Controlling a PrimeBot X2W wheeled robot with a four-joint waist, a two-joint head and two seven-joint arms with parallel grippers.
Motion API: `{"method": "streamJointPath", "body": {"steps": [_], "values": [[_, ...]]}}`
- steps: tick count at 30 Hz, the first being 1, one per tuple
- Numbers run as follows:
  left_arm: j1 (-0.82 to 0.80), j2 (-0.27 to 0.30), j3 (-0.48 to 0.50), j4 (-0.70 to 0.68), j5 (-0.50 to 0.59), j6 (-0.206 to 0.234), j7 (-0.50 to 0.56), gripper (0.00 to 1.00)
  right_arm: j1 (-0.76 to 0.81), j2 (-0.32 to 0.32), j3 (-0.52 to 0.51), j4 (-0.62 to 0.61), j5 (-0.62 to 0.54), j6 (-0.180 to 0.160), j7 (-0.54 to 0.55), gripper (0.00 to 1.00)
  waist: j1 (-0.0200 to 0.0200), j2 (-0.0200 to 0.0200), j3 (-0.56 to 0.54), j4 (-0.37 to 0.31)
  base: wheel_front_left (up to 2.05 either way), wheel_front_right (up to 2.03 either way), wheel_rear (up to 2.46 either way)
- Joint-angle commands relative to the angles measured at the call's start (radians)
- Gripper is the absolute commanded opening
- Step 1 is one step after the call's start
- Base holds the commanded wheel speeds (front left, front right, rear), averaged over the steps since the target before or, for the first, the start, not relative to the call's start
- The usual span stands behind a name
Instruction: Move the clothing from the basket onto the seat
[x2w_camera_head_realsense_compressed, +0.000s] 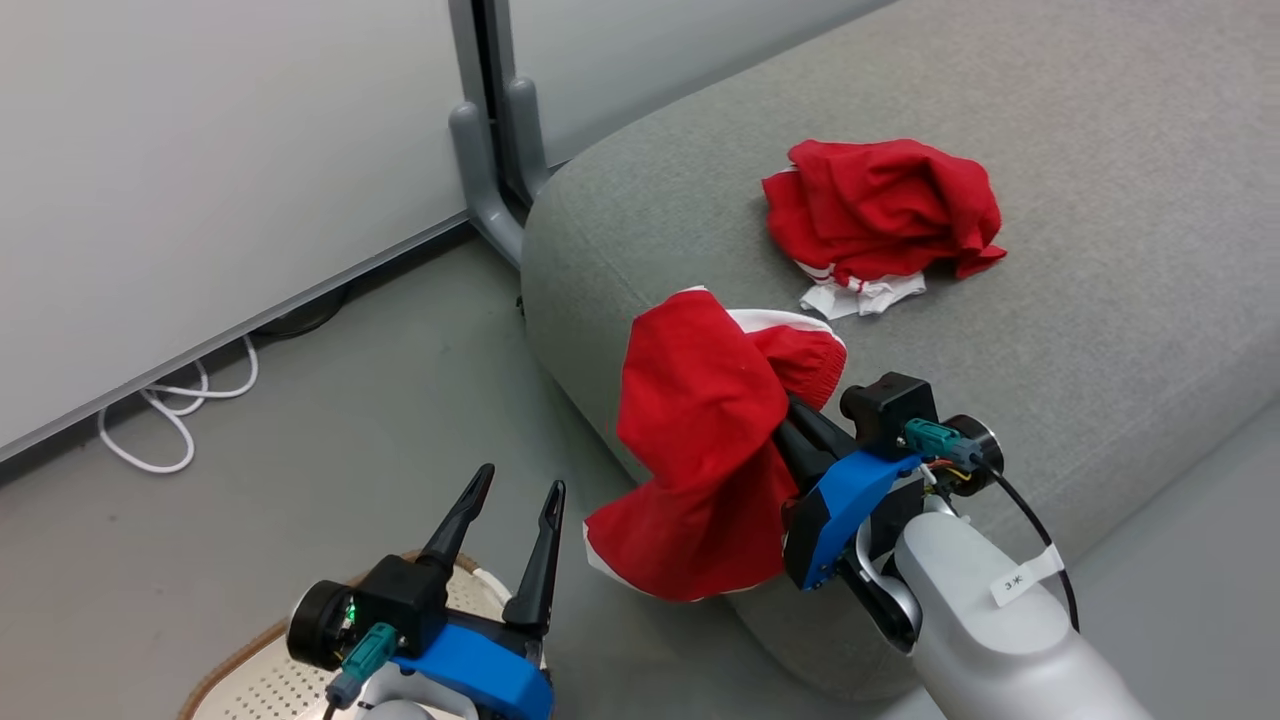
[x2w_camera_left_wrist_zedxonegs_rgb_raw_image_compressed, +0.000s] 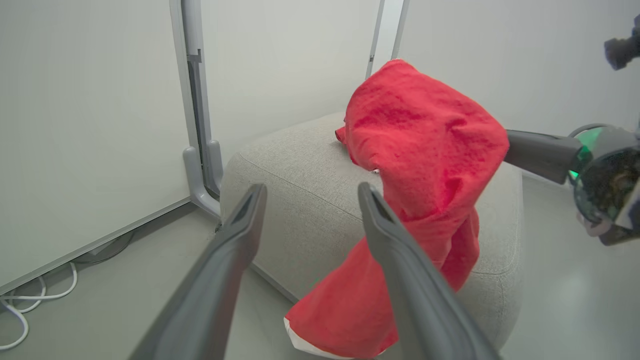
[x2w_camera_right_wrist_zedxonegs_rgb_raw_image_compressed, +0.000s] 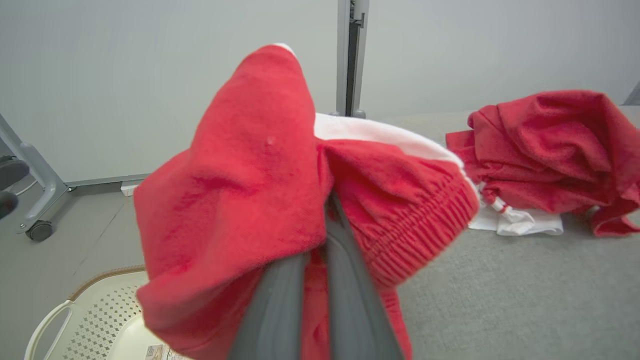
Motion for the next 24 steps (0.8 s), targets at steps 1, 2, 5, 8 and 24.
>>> {"method": "streamJointPath", "body": {"steps": [1,2,5,8,24], "values": [[-0.013,0.004,-0.003,0.001,-0.005,-0.002,-0.005,1.00,0.014,0.001,-0.003,-0.005,0.001,0.000,-0.005,0.00,-0.0001,0.0000,0.003,-0.025,0.00,0.00,0.00],[-0.012,0.006,-0.005,0.001,-0.004,-0.002,-0.005,1.00,0.015,0.001,-0.003,-0.008,0.001,0.000,-0.005,0.00,-0.0001,0.0000,0.003,-0.036,0.00,0.00,0.00],[-0.011,0.012,-0.007,0.003,-0.003,-0.002,-0.005,1.00,0.016,0.002,-0.006,-0.012,0.004,0.000,-0.005,0.00,-0.0001,0.0000,0.006,-0.066,0.00,0.00,0.00],[-0.025,0.015,-0.022,0.008,-0.004,-0.002,-0.005,1.00,0.018,0.002,-0.020,-0.019,0.004,0.000,-0.005,0.00,-0.0001,0.0000,0.014,-0.074,0.00,0.00,0.00],[-0.063,0.035,-0.071,0.023,-0.020,-0.002,-0.005,1.00,0.032,0.002,-0.075,-0.043,-0.018,0.000,-0.005,0.00,-0.0001,0.0000,0.043,-0.081,0.00,0.00,0.00]]}}
